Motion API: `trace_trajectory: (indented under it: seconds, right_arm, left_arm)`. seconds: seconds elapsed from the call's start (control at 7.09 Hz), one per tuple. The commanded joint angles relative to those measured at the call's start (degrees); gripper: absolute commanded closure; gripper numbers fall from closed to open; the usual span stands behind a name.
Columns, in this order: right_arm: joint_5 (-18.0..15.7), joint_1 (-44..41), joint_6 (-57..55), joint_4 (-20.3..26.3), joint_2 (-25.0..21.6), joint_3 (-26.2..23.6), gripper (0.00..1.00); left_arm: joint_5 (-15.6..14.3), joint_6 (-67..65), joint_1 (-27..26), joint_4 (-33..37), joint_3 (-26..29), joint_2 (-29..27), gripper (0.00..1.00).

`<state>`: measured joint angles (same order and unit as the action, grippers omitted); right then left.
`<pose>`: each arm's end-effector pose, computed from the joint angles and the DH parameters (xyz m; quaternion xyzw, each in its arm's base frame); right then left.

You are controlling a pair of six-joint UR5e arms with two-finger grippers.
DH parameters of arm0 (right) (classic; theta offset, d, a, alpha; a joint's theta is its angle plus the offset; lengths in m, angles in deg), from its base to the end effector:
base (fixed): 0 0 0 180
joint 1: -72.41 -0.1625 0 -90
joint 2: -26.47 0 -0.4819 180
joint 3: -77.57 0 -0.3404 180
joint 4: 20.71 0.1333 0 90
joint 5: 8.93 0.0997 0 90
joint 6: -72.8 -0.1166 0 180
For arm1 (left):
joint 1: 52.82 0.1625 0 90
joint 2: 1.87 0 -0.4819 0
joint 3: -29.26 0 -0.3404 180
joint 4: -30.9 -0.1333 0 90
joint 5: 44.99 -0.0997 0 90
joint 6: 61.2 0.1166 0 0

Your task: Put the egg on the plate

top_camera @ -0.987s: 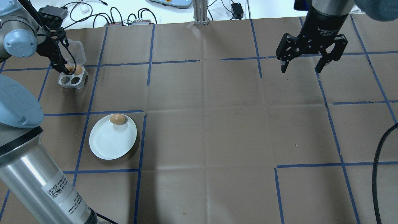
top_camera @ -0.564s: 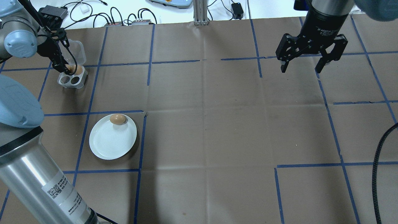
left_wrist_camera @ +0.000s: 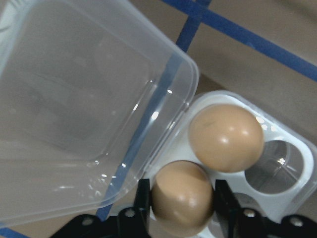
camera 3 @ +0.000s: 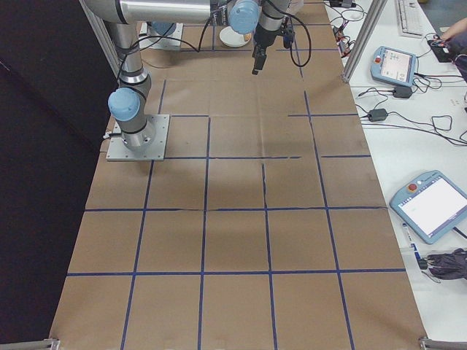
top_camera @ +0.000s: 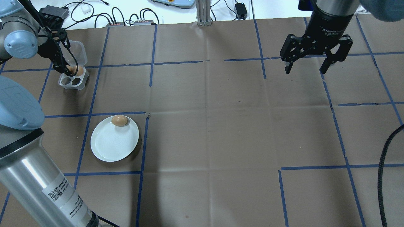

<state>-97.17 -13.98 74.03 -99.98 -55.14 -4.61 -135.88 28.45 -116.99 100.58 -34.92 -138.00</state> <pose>0.1060 -0.4933 0.5020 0.0222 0.9948 0.0977 0.0194 0.2156 -0.7471 0.2617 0.5286 0.8489 0.0065 0.0042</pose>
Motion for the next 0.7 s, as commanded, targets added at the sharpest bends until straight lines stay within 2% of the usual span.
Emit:
trace_trajectory:
  seconds: [0.0, 0.28, 0.42, 0.56]
  right_arm:
    - [0.0, 0.0, 0.0, 0.0, 0.05, 0.0, 0.0]
    - [0.0, 0.0, 0.0, 0.0, -0.04, 0.0, 0.0]
    - [-0.09, 0.0, 0.0, 0.0, -0.04, 0.0, 0.0]
    - [0.0, 0.0, 0.0, 0.0, -0.04, 0.0, 0.0]
  left_arm:
    - [0.02, 0.0, -0.17, 2.46, 0.28, 2.25, 1.0]
    - [0.02, -2.35, -0.35, 9.55, -1.81, 7.34, 1.0]
    - [0.02, -6.37, -0.44, 12.38, -4.87, 10.5, 1.0]
    - [0.1, -10.85, -0.52, 12.76, -10.9, 14.36, 1.0]
